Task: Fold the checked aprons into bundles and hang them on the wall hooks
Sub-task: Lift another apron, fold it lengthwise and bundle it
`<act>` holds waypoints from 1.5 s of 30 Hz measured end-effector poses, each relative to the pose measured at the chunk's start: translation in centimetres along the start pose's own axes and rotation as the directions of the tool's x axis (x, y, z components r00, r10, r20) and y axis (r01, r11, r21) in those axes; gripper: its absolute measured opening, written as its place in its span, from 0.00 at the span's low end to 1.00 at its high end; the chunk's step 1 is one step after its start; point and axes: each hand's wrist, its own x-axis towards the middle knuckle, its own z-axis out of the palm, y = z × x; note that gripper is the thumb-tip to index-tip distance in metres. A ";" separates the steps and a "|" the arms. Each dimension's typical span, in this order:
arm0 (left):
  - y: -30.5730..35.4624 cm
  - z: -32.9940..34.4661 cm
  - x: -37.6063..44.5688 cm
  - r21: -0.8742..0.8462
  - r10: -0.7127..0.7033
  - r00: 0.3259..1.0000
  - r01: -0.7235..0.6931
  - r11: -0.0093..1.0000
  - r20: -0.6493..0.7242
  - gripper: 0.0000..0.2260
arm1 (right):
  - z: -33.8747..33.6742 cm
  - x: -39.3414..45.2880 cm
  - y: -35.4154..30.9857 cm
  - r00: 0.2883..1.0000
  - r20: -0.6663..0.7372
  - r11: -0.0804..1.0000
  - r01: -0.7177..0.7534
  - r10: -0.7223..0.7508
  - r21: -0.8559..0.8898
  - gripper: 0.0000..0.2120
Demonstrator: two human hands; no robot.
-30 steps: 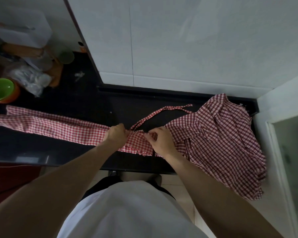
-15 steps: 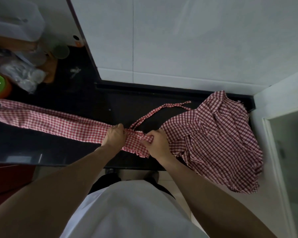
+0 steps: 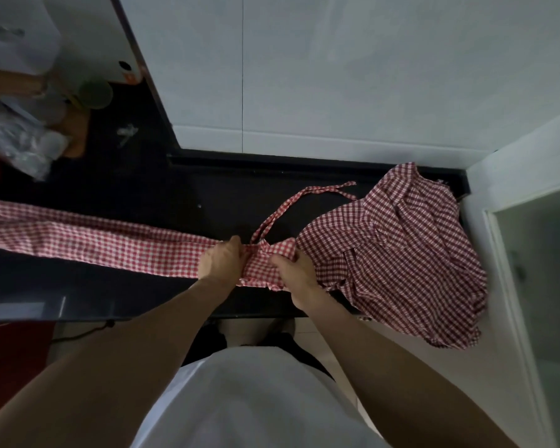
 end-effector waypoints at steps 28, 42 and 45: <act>1.7 -4.5 0.1 -0.798 0.085 0.794 0.601 0.043 0.603 0.24 | -1.5 -0.6 -2.0 0.915 0.394 0.837 -0.278 0.082 0.472 0.28; 2.2 -2.5 0.7 0.074 0.101 0.929 -0.136 0.988 0.355 0.45 | -6.0 0.7 -3.5 0.991 0.132 0.885 -0.094 0.037 0.456 0.21; 0.4 -1.5 1.1 0.011 0.108 0.950 -0.116 0.993 0.293 0.30 | -7.2 0.9 -3.6 0.992 0.123 0.885 -0.078 0.024 0.459 0.19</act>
